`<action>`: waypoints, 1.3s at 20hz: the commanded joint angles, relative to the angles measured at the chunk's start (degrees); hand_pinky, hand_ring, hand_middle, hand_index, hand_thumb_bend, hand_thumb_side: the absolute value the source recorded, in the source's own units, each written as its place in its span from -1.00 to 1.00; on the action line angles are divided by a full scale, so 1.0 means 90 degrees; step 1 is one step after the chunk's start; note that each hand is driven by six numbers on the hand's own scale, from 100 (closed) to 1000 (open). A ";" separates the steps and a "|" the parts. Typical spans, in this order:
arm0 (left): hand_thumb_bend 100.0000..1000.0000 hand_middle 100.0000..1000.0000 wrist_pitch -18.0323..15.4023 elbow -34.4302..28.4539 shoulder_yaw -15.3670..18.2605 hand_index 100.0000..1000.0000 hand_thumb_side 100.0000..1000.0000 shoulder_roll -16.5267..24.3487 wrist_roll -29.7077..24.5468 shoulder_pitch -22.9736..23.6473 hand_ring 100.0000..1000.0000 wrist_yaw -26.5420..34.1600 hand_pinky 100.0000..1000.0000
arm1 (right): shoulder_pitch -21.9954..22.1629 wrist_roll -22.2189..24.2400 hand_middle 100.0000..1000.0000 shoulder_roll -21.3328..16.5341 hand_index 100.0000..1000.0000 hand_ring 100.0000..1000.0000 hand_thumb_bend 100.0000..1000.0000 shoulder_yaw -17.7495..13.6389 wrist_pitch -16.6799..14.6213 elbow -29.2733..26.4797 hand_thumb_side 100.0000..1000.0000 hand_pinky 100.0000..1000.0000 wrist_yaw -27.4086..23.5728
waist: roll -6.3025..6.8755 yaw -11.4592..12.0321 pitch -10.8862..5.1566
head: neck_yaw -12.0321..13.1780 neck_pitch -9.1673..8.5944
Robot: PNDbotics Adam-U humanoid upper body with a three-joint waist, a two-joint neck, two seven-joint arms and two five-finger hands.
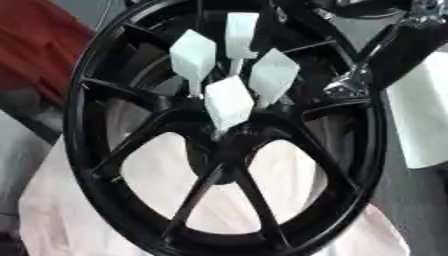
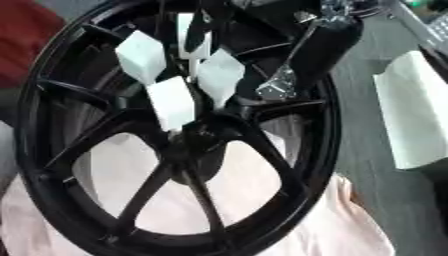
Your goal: Pull the pin out of the wheel hub.
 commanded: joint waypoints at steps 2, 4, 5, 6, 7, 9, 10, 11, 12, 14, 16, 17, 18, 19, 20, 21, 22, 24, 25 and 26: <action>-0.83 0.35 -0.0004 -0.0072 0.0086 0.85 0.93 0.0109 0.0011 -0.0054 0.47 0.0048 0.72 | 0.0212 -0.0088 0.52 -0.0245 0.65 0.73 -0.66 -0.0126 -0.0072 -0.0103 -1.00 0.71 0.0032 | 0.0018 0.0031 -0.0076 | -0.0029 -0.0026; -0.83 0.35 -0.0008 -0.0079 0.0084 0.85 0.93 0.0109 0.0008 -0.0068 0.47 0.0054 0.72 | 0.0443 -0.0158 0.52 -0.0385 0.65 0.73 -0.65 -0.0197 -0.0153 -0.0149 -1.00 0.71 0.0028 | 0.0011 0.0055 -0.0054 | -0.0041 -0.0029; -0.83 0.35 -0.0008 -0.0082 0.0083 0.85 0.93 0.0110 0.0006 -0.0075 0.47 0.0056 0.72 | 0.0540 -0.0185 0.52 -0.0439 0.65 0.72 -0.66 -0.0222 -0.0199 -0.0156 -1.00 0.71 0.0032 | 0.0009 0.0067 -0.0045 | -0.0048 -0.0033; -0.83 0.35 -0.0008 -0.0084 0.0082 0.85 0.93 0.0109 0.0005 -0.0081 0.47 0.0057 0.72 | 0.0633 -0.0209 0.51 -0.0486 0.64 0.72 -0.65 -0.0246 -0.0248 -0.0160 -1.00 0.71 0.0040 | 0.0008 0.0080 -0.0034 | -0.0053 -0.0038; -0.83 0.35 -0.0008 -0.0086 0.0081 0.85 0.93 0.0109 0.0004 -0.0087 0.47 0.0059 0.72 | 0.0714 -0.0232 0.51 -0.0524 0.64 0.72 -0.66 -0.0267 -0.0291 -0.0162 -1.00 0.71 0.0050 | 0.0007 0.0092 -0.0024 | -0.0058 -0.0041; -0.83 0.35 -0.0007 -0.0090 0.0078 0.85 0.93 0.0106 0.0001 -0.0097 0.47 0.0061 0.72 | 0.0819 -0.0274 0.51 -0.0568 0.64 0.72 -0.66 -0.0298 -0.0346 -0.0163 -1.00 0.71 0.0070 | 0.0004 0.0110 -0.0008 | -0.0068 -0.0042; -0.83 0.35 -0.0005 -0.0091 0.0077 0.84 0.93 0.0104 0.0000 -0.0099 0.47 0.0063 0.72 | 0.0849 -0.0292 0.51 -0.0576 0.64 0.72 -0.68 -0.0305 -0.0356 -0.0163 -1.00 0.71 0.0076 | 0.0003 0.0116 0.0002 | -0.0071 -0.0043; -0.83 0.35 -0.0004 -0.0092 0.0076 0.84 0.93 0.0101 -0.0001 -0.0102 0.47 0.0064 0.72 | 0.0869 -0.0307 0.50 -0.0578 0.64 0.72 -0.68 -0.0307 -0.0361 -0.0163 -1.00 0.71 0.0079 | 0.0002 0.0122 0.0011 | -0.0075 -0.0045; -0.83 0.35 -0.0002 -0.0092 0.0073 0.84 0.93 0.0099 -0.0003 -0.0105 0.47 0.0065 0.72 | 0.0881 -0.0317 0.50 -0.0576 0.64 0.72 -0.68 -0.0304 -0.0362 -0.0163 -1.00 0.71 0.0081 | 0.0000 0.0128 0.0018 | -0.0081 -0.0047; -0.83 0.35 -0.0001 -0.0093 0.0071 0.84 0.94 0.0097 -0.0005 -0.0109 0.47 0.0066 0.72 | 0.0896 -0.0331 0.50 -0.0570 0.64 0.72 -0.70 -0.0300 -0.0354 -0.0163 -1.00 0.71 0.0084 | -0.0002 0.0140 0.0031 | -0.0090 -0.0050; -0.83 0.35 -0.0002 -0.0094 0.0073 0.84 0.94 0.0098 -0.0003 -0.0108 0.47 0.0066 0.72 | 0.0908 -0.0359 0.46 -0.0566 0.62 0.70 -0.73 -0.0300 -0.0344 -0.0163 -1.00 0.70 0.0080 | -0.0005 0.0154 0.0042 | -0.0094 -0.0049; -0.83 0.35 -0.0002 -0.0093 0.0076 0.84 0.94 0.0099 -0.0001 -0.0105 0.47 0.0064 0.72 | 0.0913 -0.0381 0.44 -0.0563 0.61 0.69 -0.74 -0.0302 -0.0343 -0.0163 -1.00 0.69 0.0077 | -0.0006 0.0160 0.0046 | -0.0097 -0.0047; -0.83 0.35 -0.0002 -0.0091 0.0080 0.84 0.94 0.0098 0.0004 -0.0103 0.47 0.0064 0.72 | 0.0917 -0.0409 0.42 -0.0562 0.60 0.68 -0.76 -0.0303 -0.0344 -0.0163 -1.00 0.68 0.0073 | -0.0008 0.0165 0.0050 | -0.0100 -0.0047; -0.83 0.35 -0.0003 -0.0091 0.0082 0.84 0.94 0.0098 0.0008 -0.0101 0.47 0.0066 0.72 | 0.0922 -0.0435 0.40 -0.0561 0.59 0.66 -0.80 -0.0303 -0.0345 -0.0163 -1.00 0.68 0.0070 | -0.0010 0.0169 0.0054 | -0.0103 -0.0052; -0.83 0.35 -0.0003 -0.0094 0.0080 0.84 0.94 0.0098 0.0008 -0.0100 0.47 0.0068 0.73 | 0.0926 -0.0460 0.38 -0.0559 0.58 0.65 -0.83 -0.0302 -0.0351 -0.0163 -1.00 0.67 0.0068 | -0.0013 0.0172 0.0059 | -0.0108 -0.0059; -0.83 0.35 -0.0002 -0.0097 0.0079 0.83 0.94 0.0098 0.0006 -0.0100 0.47 0.0068 0.73 | 0.0932 -0.0484 0.38 -0.0559 0.58 0.65 -0.85 -0.0302 -0.0359 -0.0163 -1.00 0.67 0.0066 | -0.0016 0.0174 0.0063 | -0.0111 -0.0065; -0.82 0.35 -0.0001 -0.0099 0.0077 0.83 0.94 0.0098 0.0005 -0.0099 0.47 0.0069 0.73 | 0.0938 -0.0498 0.38 -0.0560 0.59 0.64 -0.87 -0.0301 -0.0368 -0.0163 -1.00 0.66 0.0066 | -0.0017 0.0176 0.0068 | -0.0111 -0.0069; -0.82 0.35 0.0001 -0.0102 0.0073 0.83 0.95 0.0097 0.0004 -0.0095 0.47 0.0077 0.73 | 0.0959 -0.0499 0.39 -0.0567 0.59 0.64 -0.90 -0.0305 -0.0372 -0.0163 -1.00 0.66 0.0073 | -0.0023 0.0179 0.0078 | -0.0116 -0.0076; -0.82 0.35 0.0001 -0.0102 0.0074 0.83 0.95 0.0098 0.0006 -0.0093 0.47 0.0082 0.73 | 0.0969 -0.0494 0.40 -0.0571 0.59 0.64 -0.89 -0.0313 -0.0372 -0.0163 -1.00 0.66 0.0072 | -0.0026 0.0180 0.0083 | -0.0119 -0.0084; -0.82 0.35 0.0001 -0.0101 0.0075 0.83 0.95 0.0098 0.0009 -0.0091 0.47 0.0090 0.73 | 0.0976 -0.0488 0.40 -0.0574 0.59 0.63 -0.89 -0.0324 -0.0370 -0.0163 -1.00 0.66 0.0066 | -0.0028 0.0180 0.0088 | -0.0121 -0.0090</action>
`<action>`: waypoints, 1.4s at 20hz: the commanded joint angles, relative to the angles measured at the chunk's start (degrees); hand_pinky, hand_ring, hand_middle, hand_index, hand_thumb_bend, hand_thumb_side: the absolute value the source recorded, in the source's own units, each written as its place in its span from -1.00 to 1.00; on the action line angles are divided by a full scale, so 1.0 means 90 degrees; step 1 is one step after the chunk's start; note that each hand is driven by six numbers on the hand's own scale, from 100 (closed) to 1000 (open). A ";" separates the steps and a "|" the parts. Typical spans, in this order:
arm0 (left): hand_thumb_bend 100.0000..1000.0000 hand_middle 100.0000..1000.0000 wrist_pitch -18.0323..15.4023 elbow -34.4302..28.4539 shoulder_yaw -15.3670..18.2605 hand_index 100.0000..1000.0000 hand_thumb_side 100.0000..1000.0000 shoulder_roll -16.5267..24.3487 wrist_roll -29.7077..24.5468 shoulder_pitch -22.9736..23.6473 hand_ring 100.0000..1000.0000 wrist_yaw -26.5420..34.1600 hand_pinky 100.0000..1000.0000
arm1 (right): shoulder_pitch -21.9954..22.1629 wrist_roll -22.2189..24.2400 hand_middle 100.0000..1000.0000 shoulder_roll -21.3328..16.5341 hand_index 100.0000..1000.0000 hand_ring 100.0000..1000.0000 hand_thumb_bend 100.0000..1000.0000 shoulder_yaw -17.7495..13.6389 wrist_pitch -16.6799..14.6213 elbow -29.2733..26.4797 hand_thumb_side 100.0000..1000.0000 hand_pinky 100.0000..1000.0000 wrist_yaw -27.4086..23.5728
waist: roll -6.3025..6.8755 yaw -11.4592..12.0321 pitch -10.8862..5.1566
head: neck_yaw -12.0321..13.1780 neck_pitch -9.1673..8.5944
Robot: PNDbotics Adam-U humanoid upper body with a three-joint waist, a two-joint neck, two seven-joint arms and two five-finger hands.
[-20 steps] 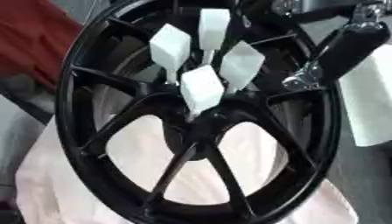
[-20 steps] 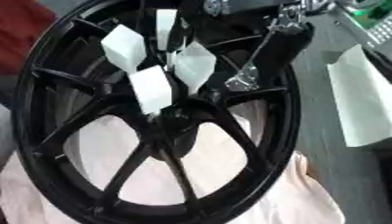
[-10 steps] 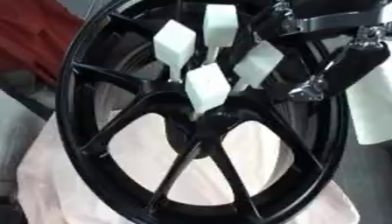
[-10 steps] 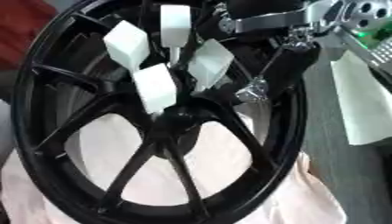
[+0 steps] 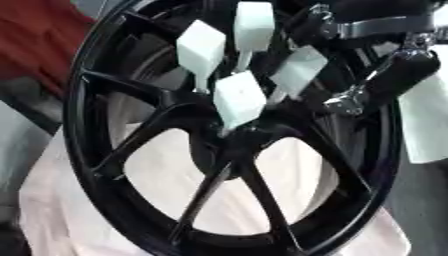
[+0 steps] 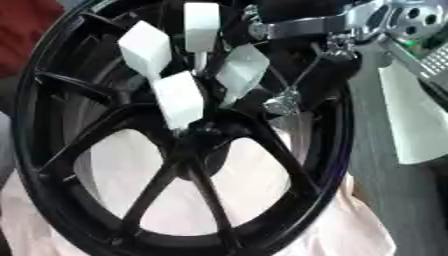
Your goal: Pull the pin out of the wheel hub.
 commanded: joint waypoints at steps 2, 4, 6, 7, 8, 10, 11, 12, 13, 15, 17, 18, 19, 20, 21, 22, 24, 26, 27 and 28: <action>-0.82 0.35 0.0001 -0.0099 0.0072 0.83 0.95 0.0128 0.0009 -0.0067 0.47 0.0046 0.73 | -0.0007 0.0011 0.40 -0.0277 0.60 0.63 -0.89 -0.0147 0.0009 -0.0039 -1.00 0.66 0.0020 | 0.0029 -0.0001 -0.0101 | -0.0021 -0.0097; -0.82 0.35 0.0001 -0.0097 0.0073 0.83 0.95 0.0132 0.0009 -0.0062 0.47 0.0051 0.73 | -0.0011 0.0003 0.42 -0.0282 0.61 0.63 -0.87 -0.0194 0.0026 -0.0039 -1.00 0.66 0.0013 | 0.0024 -0.0005 -0.0094 | -0.0030 -0.0112; -0.82 0.35 0.0001 -0.0096 0.0073 0.83 0.96 0.0132 0.0007 -0.0058 0.47 0.0053 0.73 | -0.0019 -0.0029 0.45 -0.0280 0.62 0.64 -0.84 -0.0238 0.0053 -0.0039 -1.00 0.66 0.0010 | 0.0020 -0.0009 -0.0089 | -0.0036 -0.0123; -0.82 0.35 0.0001 -0.0095 0.0072 0.83 0.96 0.0132 0.0006 -0.0055 0.47 0.0053 0.73 | -0.0021 -0.0040 0.45 -0.0282 0.63 0.64 -0.80 -0.0253 0.0067 -0.0037 -1.00 0.66 0.0018 | 0.0018 -0.0011 -0.0088 | -0.0037 -0.0130; -0.82 0.35 0.0000 -0.0097 0.0071 0.82 0.96 0.0133 0.0004 -0.0052 0.47 0.0051 0.73 | -0.0019 -0.0043 0.46 -0.0287 0.64 0.64 -0.77 -0.0266 0.0077 -0.0030 -1.00 0.66 0.0039 | 0.0017 -0.0013 -0.0086 | -0.0040 -0.0137; -0.82 0.35 -0.0006 -0.0099 0.0071 0.82 0.96 0.0133 0.0005 -0.0045 0.47 0.0053 0.73 | -0.0008 -0.0028 0.46 -0.0295 0.65 0.64 -0.71 -0.0290 0.0087 -0.0004 -1.00 0.66 0.0099 | 0.0013 -0.0016 -0.0083 | -0.0042 -0.0147; -0.82 0.35 -0.0011 -0.0100 0.0073 0.82 0.96 0.0134 0.0009 -0.0042 0.47 0.0056 0.73 | -0.0002 -0.0020 0.46 -0.0297 0.65 0.64 -0.68 -0.0304 0.0086 0.0016 -1.00 0.66 0.0134 | 0.0010 -0.0017 -0.0082 | -0.0042 -0.0155; -0.82 0.35 -0.0015 -0.0099 0.0075 0.82 0.96 0.0136 0.0013 -0.0039 0.47 0.0057 0.73 | 0.0002 -0.0010 0.47 -0.0300 0.65 0.65 -0.64 -0.0319 0.0083 0.0042 -1.00 0.66 0.0174 | 0.0008 -0.0017 -0.0082 | -0.0041 -0.0159; -0.82 0.35 -0.0019 -0.0100 0.0075 0.82 0.96 0.0138 0.0016 -0.0034 0.47 0.0060 0.73 | 0.0006 0.0006 0.47 -0.0301 0.66 0.65 -0.61 -0.0333 0.0077 0.0070 -1.00 0.66 0.0217 | 0.0006 -0.0018 -0.0082 | -0.0039 -0.0162; -0.81 0.34 -0.0030 -0.0102 0.0077 0.82 0.96 0.0141 0.0021 -0.0026 0.47 0.0064 0.73 | 0.0010 0.0041 0.47 -0.0301 0.66 0.65 -0.58 -0.0360 0.0057 0.0129 -1.00 0.66 0.0301 | 0.0001 -0.0021 -0.0082 | -0.0041 -0.0166; -0.81 0.34 -0.0036 -0.0102 0.0079 0.81 0.96 0.0143 0.0028 -0.0021 0.46 0.0069 0.73 | 0.0014 0.0067 0.46 -0.0296 0.66 0.65 -0.59 -0.0377 0.0036 0.0179 -1.00 0.66 0.0363 | -0.0001 -0.0026 -0.0081 | -0.0045 -0.0168; -0.81 0.34 -0.0038 -0.0102 0.0078 0.81 0.96 0.0143 0.0028 -0.0020 0.46 0.0070 0.73 | 0.0015 0.0076 0.46 -0.0291 0.66 0.64 -0.59 -0.0382 0.0024 0.0197 -1.00 0.66 0.0380 | -0.0002 -0.0028 -0.0081 | -0.0048 -0.0169; -0.81 0.34 -0.0040 -0.0104 0.0076 0.81 0.96 0.0143 0.0028 -0.0021 0.46 0.0072 0.73 | 0.0014 0.0078 0.44 -0.0287 0.64 0.64 -0.61 -0.0386 0.0013 0.0214 -1.00 0.65 0.0390 | -0.0002 -0.0031 -0.0080 | -0.0051 -0.0171; -0.81 0.34 -0.0039 -0.0104 0.0074 0.81 0.96 0.0144 0.0027 -0.0020 0.46 0.0073 0.73 | 0.0012 0.0072 0.40 -0.0281 0.61 0.62 -0.64 -0.0391 0.0003 0.0229 -1.00 0.64 0.0392 | -0.0002 -0.0034 -0.0079 | -0.0054 -0.0172; -0.81 0.34 -0.0037 -0.0103 0.0072 0.81 0.96 0.0144 0.0026 -0.0019 0.46 0.0075 0.73 | 0.0008 0.0053 0.36 -0.0274 0.59 0.61 -0.67 -0.0395 -0.0004 0.0241 -1.00 0.64 0.0382 | -0.0002 -0.0035 -0.0078 | -0.0058 -0.0172; -0.81 0.34 -0.0035 -0.0102 0.0072 0.81 0.96 0.0142 0.0026 -0.0017 0.46 0.0077 0.73 | 0.0006 0.0023 0.27 -0.0268 0.55 0.58 -0.75 -0.0396 -0.0008 0.0250 -1.00 0.62 0.0355 | -0.0001 -0.0036 -0.0077 | -0.0061 -0.0174; -0.81 0.34 -0.0034 -0.0101 0.0072 0.81 0.96 0.0138 0.0028 -0.0017 0.46 0.0080 0.74 | 0.0003 -0.0080 0.12 -0.0255 0.46 0.53 -0.89 -0.0391 -0.0005 0.0250 -1.00 0.60 0.0264 | 0.0001 -0.0036 -0.0077 | -0.0064 -0.0172; -0.82 0.34 -0.0033 -0.0102 0.0072 0.81 0.96 0.0133 0.0029 -0.0019 0.46 0.0081 0.74 | 0.0006 -0.0221 -0.03 -0.0245 0.31 0.48 -1.00 -0.0368 0.0014 0.0234 -1.00 0.58 0.0105 | 0.0002 -0.0034 -0.0077 | -0.0069 -0.0165; -0.81 0.34 -0.0033 -0.0100 0.0075 0.81 0.96 0.0130 0.0032 -0.0016 0.46 0.0081 0.74 | 0.0007 -0.0312 -0.12 -0.0241 0.21 0.45 -1.00 -0.0356 0.0033 0.0220 -1.00 0.56 -0.0002 | 0.0002 -0.0033 -0.0078 | -0.0072 -0.0161; -0.81 0.34 -0.0031 -0.0097 0.0077 0.81 0.96 0.0127 0.0036 -0.0013 0.46 0.0081 0.74 | 0.0005 -0.0411 -0.19 -0.0237 0.11 0.42 -1.00 -0.0347 0.0061 0.0209 -1.00 0.55 -0.0113 | 0.0001 -0.0034 -0.0079 | -0.0074 -0.0158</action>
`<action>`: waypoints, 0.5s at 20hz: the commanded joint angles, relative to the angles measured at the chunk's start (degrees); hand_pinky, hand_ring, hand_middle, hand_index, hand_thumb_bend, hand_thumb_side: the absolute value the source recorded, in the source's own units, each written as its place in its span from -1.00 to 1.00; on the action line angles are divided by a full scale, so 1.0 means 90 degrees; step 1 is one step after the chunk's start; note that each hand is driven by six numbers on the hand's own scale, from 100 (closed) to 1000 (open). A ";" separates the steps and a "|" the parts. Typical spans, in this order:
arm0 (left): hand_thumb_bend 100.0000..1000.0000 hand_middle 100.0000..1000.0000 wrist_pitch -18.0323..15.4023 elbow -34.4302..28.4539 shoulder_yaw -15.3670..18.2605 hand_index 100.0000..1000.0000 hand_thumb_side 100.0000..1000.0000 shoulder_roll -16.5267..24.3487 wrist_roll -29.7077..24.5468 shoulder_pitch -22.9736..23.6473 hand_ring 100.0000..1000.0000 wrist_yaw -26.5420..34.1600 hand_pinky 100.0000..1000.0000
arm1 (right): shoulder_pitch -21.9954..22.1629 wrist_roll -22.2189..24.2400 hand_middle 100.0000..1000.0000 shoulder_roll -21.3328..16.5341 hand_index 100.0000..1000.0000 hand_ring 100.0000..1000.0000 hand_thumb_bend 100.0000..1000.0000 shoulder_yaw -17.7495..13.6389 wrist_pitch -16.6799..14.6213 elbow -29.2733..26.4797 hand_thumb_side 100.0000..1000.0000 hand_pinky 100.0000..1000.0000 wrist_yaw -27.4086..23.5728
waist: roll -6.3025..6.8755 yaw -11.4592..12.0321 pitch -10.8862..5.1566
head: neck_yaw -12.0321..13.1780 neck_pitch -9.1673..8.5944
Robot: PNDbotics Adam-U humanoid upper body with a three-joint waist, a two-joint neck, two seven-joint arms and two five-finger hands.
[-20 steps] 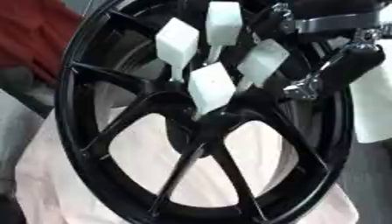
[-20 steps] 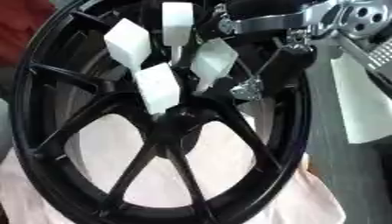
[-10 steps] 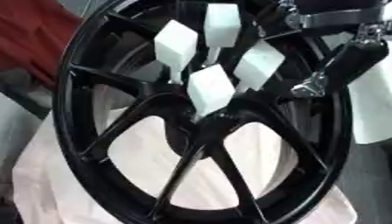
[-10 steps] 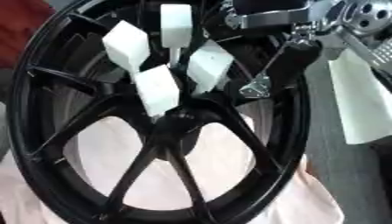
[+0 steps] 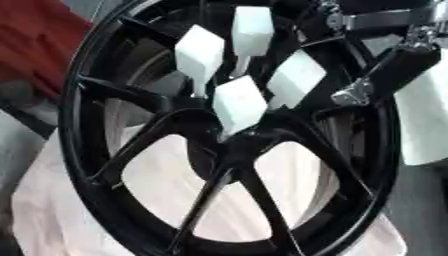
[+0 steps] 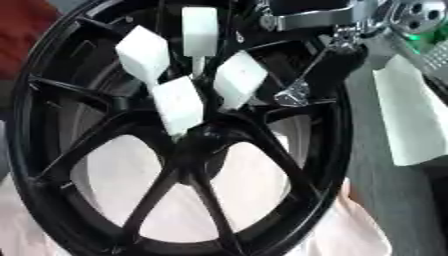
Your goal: Pull the pin out of the wheel hub.
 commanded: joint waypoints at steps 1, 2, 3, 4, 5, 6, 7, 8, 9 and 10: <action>-0.82 0.34 -0.0009 -0.0093 0.0079 0.81 0.96 0.0126 0.0022 -0.0030 0.46 0.0023 0.74 | -0.0065 -0.0321 -0.27 -0.0162 0.00 0.38 -1.00 -0.0075 0.0071 -0.0058 -1.00 0.53 -0.0367 | 0.0036 -0.0004 -0.0137 | -0.0017 -0.0048; -0.81 0.34 -0.0006 -0.0089 0.0080 0.81 0.96 0.0125 0.0027 -0.0028 0.46 0.0023 0.74 | -0.0070 -0.0449 -0.35 -0.0156 -0.11 0.33 -1.00 -0.0075 0.0115 -0.0063 -1.00 0.51 -0.0505 | 0.0035 -0.0005 -0.0139 | -0.0019 -0.0042; -0.81 0.34 -0.0005 -0.0086 0.0081 0.81 0.96 0.0124 0.0030 -0.0024 0.46 0.0023 0.74 | -0.0079 -0.0592 -0.39 -0.0152 -0.17 0.31 -1.00 -0.0080 0.0170 -0.0064 -1.00 0.49 -0.0641 | 0.0033 -0.0007 -0.0143 | -0.0020 -0.0036; -0.81 0.34 -0.0005 -0.0085 0.0083 0.81 0.96 0.0124 0.0033 -0.0020 0.46 0.0024 0.74 | -0.0089 -0.0740 -0.46 -0.0150 -0.25 0.27 -1.00 -0.0086 0.0227 -0.0065 -1.00 0.47 -0.0773 | 0.0030 -0.0008 -0.0147 | -0.0021 -0.0034; -0.82 0.34 -0.0005 -0.0084 0.0085 0.81 0.96 0.0124 0.0037 -0.0017 0.46 0.0024 0.74 | -0.0100 -0.0890 -0.51 -0.0150 -0.33 0.23 -1.00 -0.0094 0.0284 -0.0065 -1.00 0.45 -0.0898 | 0.0027 -0.0008 -0.0152 | -0.0022 -0.0030; -0.81 0.34 -0.0004 -0.0081 0.0088 0.81 0.96 0.0125 0.0042 -0.0013 0.46 0.0024 0.74 | -0.0110 -0.1029 -0.54 -0.0151 -0.36 0.22 -1.00 -0.0104 0.0340 -0.0061 -1.00 0.44 -0.1015 | 0.0023 -0.0009 -0.0158 | -0.0023 -0.0028; -0.81 0.34 -0.0004 -0.0077 0.0092 0.81 0.96 0.0125 0.0047 -0.0010 0.46 0.0027 0.74 | -0.0121 -0.1144 -0.58 -0.0154 -0.42 0.20 -1.00 -0.0116 0.0391 -0.0056 -1.00 0.44 -0.1128 | 0.0019 -0.0010 -0.0164 | -0.0023 -0.0025; -0.81 0.34 -0.0004 -0.0074 0.0097 0.81 0.96 0.0127 0.0054 -0.0006 0.46 0.0029 0.74 | -0.0132 -0.1232 -0.60 -0.0161 -0.45 0.19 -1.00 -0.0134 0.0434 -0.0055 -1.00 0.44 -0.1238 | 0.0014 -0.0012 -0.0171 | -0.0021 -0.0021; -0.81 0.34 -0.0006 -0.0072 0.0102 0.81 0.96 0.0130 0.0060 -0.0001 0.46 0.0032 0.74 | -0.0145 -0.1291 -0.61 -0.0173 -0.47 0.18 -1.00 -0.0158 0.0471 -0.0056 -1.00 0.43 -0.1339 | 0.0009 -0.0017 -0.0176 | -0.0017 -0.0014; -0.81 0.34 -0.0008 -0.0071 0.0105 0.81 0.96 0.0135 0.0065 0.0005 0.46 0.0034 0.74 | -0.0161 -0.1331 -0.62 -0.0193 -0.49 0.17 -1.00 -0.0195 0.0501 -0.0065 -1.00 0.43 -0.1433 | 0.0004 -0.0024 -0.0182 | -0.0011 -0.0007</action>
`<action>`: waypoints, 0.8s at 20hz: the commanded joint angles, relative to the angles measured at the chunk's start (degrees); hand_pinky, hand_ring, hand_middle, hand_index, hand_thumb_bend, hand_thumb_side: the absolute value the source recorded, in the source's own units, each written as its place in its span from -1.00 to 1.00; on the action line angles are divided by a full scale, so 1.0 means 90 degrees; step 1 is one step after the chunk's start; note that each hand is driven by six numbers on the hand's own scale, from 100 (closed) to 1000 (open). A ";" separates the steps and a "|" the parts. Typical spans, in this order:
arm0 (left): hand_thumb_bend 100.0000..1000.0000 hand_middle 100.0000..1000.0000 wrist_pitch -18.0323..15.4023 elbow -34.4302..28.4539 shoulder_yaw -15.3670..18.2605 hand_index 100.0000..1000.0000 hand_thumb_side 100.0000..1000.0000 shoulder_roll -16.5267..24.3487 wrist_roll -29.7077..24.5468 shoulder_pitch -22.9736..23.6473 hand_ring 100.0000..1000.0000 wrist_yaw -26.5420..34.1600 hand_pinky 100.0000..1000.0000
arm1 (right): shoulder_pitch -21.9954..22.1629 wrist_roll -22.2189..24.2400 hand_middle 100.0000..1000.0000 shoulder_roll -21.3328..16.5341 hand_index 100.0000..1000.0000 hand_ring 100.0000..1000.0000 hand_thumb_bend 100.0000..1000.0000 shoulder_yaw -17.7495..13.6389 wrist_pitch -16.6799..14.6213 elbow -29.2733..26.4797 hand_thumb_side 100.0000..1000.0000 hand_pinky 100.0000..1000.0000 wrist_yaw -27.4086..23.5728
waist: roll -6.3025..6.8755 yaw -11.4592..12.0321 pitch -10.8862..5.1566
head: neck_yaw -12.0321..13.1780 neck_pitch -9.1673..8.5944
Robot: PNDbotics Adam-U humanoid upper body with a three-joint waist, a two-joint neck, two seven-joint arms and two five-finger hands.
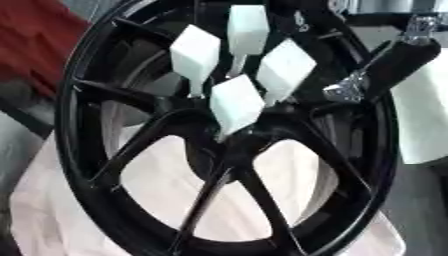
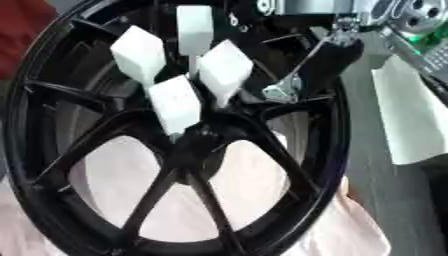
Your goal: Pull the pin out of the wheel hub.
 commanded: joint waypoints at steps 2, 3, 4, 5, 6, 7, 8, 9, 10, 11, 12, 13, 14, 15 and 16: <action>-0.81 0.34 -0.0011 -0.0069 0.0107 0.81 0.96 0.0150 0.0040 -0.0010 0.46 0.0032 0.74 | -0.0146 -0.0215 -0.65 -0.0252 -0.52 0.16 -1.00 -0.0274 0.0110 -0.0108 -1.00 0.42 -0.0438 | 0.0017 -0.0030 -0.0191 | 0.0010 0.0008; -0.81 0.34 -0.0012 -0.0067 0.0113 0.81 0.96 0.0158 0.0045 0.0002 0.46 0.0031 0.74 | -0.0160 -0.0239 -0.66 -0.0289 -0.55 0.16 -1.00 -0.0356 0.0118 -0.0138 -1.00 0.42 -0.0536 | 0.0015 -0.0045 -0.0196 | 0.0021 0.0017; -0.81 0.34 -0.0014 -0.0065 0.0119 0.81 0.96 0.0167 0.0050 0.0015 0.46 0.0031 0.74 | -0.0167 -0.0278 -0.67 -0.0336 -0.56 0.15 -1.00 -0.0454 0.0125 -0.0168 -1.00 0.41 -0.0645 | 0.0012 -0.0063 -0.0201 | 0.0035 0.0026; -0.81 0.34 -0.0016 -0.0063 0.0124 0.81 0.96 0.0174 0.0055 0.0027 0.46 0.0031 0.74 | -0.0162 -0.0328 -0.69 -0.0385 -0.58 0.14 -1.00 -0.0549 0.0131 -0.0195 -1.00 0.41 -0.0757 | 0.0011 -0.0081 -0.0206 | 0.0048 0.0032; -0.81 0.34 -0.0018 -0.0061 0.0129 0.81 0.96 0.0180 0.0059 0.0038 0.46 0.0032 0.74 | -0.0143 -0.0387 -0.69 -0.0441 -0.59 0.14 -1.00 -0.0647 0.0133 -0.0224 -1.00 0.41 -0.0883 | 0.0010 -0.0100 -0.0212 | 0.0062 0.0035; -0.81 0.34 -0.0019 -0.0059 0.0134 0.81 0.96 0.0187 0.0064 0.0050 0.46 0.0031 0.74 | -0.0111 -0.0457 -0.71 -0.0507 -0.62 0.13 -1.00 -0.0750 0.0133 -0.0251 -1.00 0.40 -0.1014 | 0.0012 -0.0122 -0.0219 | 0.0081 0.0040; -0.81 0.34 -0.0020 -0.0055 0.0139 0.81 0.96 0.0191 0.0068 0.0063 0.46 0.0030 0.74 | -0.0069 -0.0536 -0.72 -0.0574 -0.63 0.12 -1.00 -0.0853 0.0134 -0.0272 -1.00 0.40 -0.1151 | 0.0014 -0.0144 -0.0226 | 0.0096 0.0046; -0.81 0.34 -0.0021 -0.0052 0.0145 0.81 0.96 0.0193 0.0072 0.0074 0.46 0.0030 0.74 | -0.0022 -0.0619 -0.72 -0.0643 -0.63 0.12 -1.00 -0.0954 0.0131 -0.0284 -1.00 0.40 -0.1287 | 0.0019 -0.0165 -0.0235 | 0.0110 0.0045; -0.81 0.34 -0.0023 -0.0047 0.0152 0.81 0.96 0.0195 0.0077 0.0087 0.46 0.0030 0.74 | 0.0035 -0.0704 -0.72 -0.0724 -0.63 0.12 -1.00 -0.1060 0.0124 -0.0290 -1.00 0.39 -0.1411 | 0.0026 -0.0191 -0.0244 | 0.0127 0.0046; -0.81 0.34 -0.0026 -0.0043 0.0161 0.81 0.96 0.0199 0.0084 0.0104 0.46 0.0028 0.74 | 0.0110 -0.0792 -0.72 -0.0817 -0.63 0.12 -1.00 -0.1171 0.0110 -0.0292 -1.00 0.39 -0.1523 | 0.0036 -0.0219 -0.0254 | 0.0146 0.0050; -0.81 0.34 -0.0031 -0.0041 0.0173 0.81 0.95 0.0205 0.0093 0.0125 0.46 0.0024 0.74 | 0.0211 -0.0886 -0.72 -0.0925 -0.63 0.12 -1.00 -0.1295 0.0087 -0.0294 -1.00 0.39 -0.1627 | 0.0046 -0.0251 -0.0264 | 0.0166 0.0054; -0.81 0.34 -0.0038 -0.0040 0.0188 0.81 0.95 0.0211 0.0103 0.0145 0.46 0.0020 0.74 | 0.0343 -0.0998 -0.72 -0.1044 -0.63 0.12 -1.00 -0.1437 0.0059 -0.0294 -1.00 0.39 -0.1732 | 0.0057 -0.0285 -0.0274 | 0.0184 0.0057; -0.81 0.34 -0.0044 -0.0038 0.0202 0.81 0.95 0.0216 0.0115 0.0164 0.46 0.0016 0.74 | 0.0497 -0.1127 -0.72 -0.1165 -0.63 0.12 -1.00 -0.1594 0.0030 -0.0293 -1.00 0.39 -0.1825 | 0.0068 -0.0319 -0.0281 | 0.0205 0.0057; -0.81 0.34 -0.0049 -0.0034 0.0215 0.81 0.95 0.0220 0.0128 0.0182 0.46 0.0013 0.74 | 0.0678 -0.1275 -0.72 -0.1288 -0.63 0.12 -1.00 -0.1766 -0.0001 -0.0287 -1.00 0.39 -0.1906 | 0.0081 -0.0352 -0.0287 | 0.0228 0.0055; -0.81 0.34 -0.0055 -0.0031 0.0229 0.81 0.95 0.0223 0.0141 0.0201 0.46 0.0010 0.74 | 0.0896 -0.1449 -0.72 -0.1415 -0.63 0.12 -1.00 -0.1963 -0.0038 -0.0254 -1.00 0.39 -0.1974 | 0.0097 -0.0388 -0.0293 | 0.0255 0.0051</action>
